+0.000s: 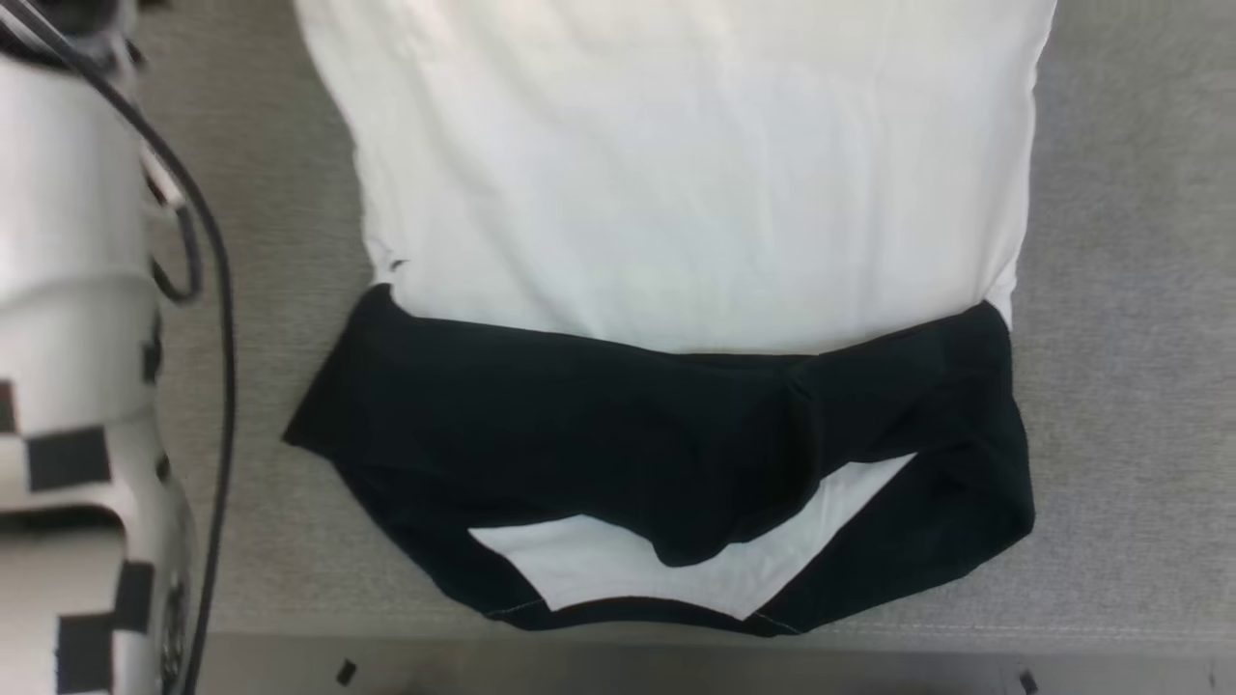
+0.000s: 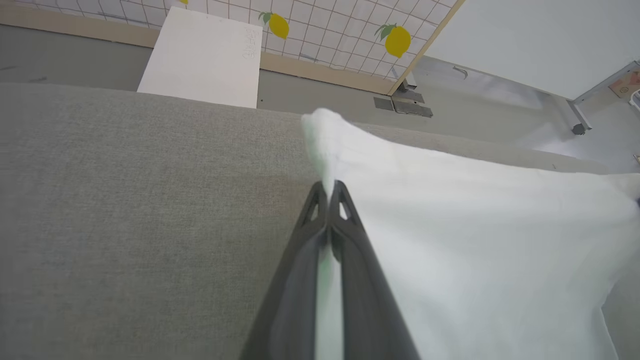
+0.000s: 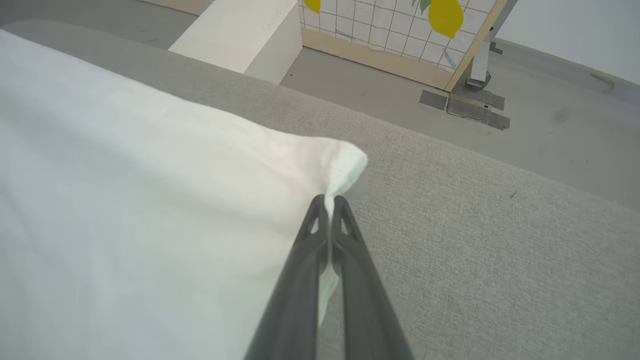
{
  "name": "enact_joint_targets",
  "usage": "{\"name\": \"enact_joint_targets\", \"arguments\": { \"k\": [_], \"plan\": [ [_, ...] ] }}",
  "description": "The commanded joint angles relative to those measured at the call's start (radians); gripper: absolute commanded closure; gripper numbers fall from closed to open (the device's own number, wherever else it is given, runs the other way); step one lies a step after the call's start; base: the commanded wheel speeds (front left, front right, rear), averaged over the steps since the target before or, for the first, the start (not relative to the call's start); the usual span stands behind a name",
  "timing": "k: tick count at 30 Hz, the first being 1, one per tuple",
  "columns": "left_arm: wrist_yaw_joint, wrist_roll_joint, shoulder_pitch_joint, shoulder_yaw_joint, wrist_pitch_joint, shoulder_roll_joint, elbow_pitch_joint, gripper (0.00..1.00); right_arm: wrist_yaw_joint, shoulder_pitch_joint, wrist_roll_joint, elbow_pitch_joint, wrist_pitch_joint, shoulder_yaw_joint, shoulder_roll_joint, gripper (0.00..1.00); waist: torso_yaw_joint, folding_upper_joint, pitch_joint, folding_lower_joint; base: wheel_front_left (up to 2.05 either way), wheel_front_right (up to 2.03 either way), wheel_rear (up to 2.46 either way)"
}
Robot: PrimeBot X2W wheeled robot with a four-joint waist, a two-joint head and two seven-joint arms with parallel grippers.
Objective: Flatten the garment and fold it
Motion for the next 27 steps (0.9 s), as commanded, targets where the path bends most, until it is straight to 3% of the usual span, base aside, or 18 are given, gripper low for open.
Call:
{"name": "enact_joint_targets", "arguments": {
  "k": [1,8,13,27],
  "plan": [
    [-0.014,-0.008,0.046,-0.006,-0.011,0.004,0.005,1.00,-0.002,0.042,0.016,-0.003,-0.010,-0.009,-0.005,1.00,0.055,0.0000,-0.166,0.0001,0.00,0.00,0.00],
    [-0.044,-0.047,0.264,-0.020,-0.044,0.020,-0.039,1.00,-0.002,0.255,0.072,-0.065,-0.022,-0.038,-0.011,1.00,0.067,0.0000,-0.351,0.0001,0.00,0.00,0.00],
    [-0.048,-0.065,0.496,-0.043,-0.049,0.020,-0.155,1.00,-0.002,0.466,0.108,-0.149,0.001,-0.065,0.008,1.00,0.063,0.0000,-0.451,0.0001,0.00,0.00,0.00],
    [-0.026,-0.110,0.902,-0.040,-0.121,-0.025,-0.324,1.00,-0.002,0.886,0.135,-0.345,0.065,-0.205,0.089,1.00,0.036,0.0000,-0.511,0.0001,0.00,0.00,0.00]
  ]
}}
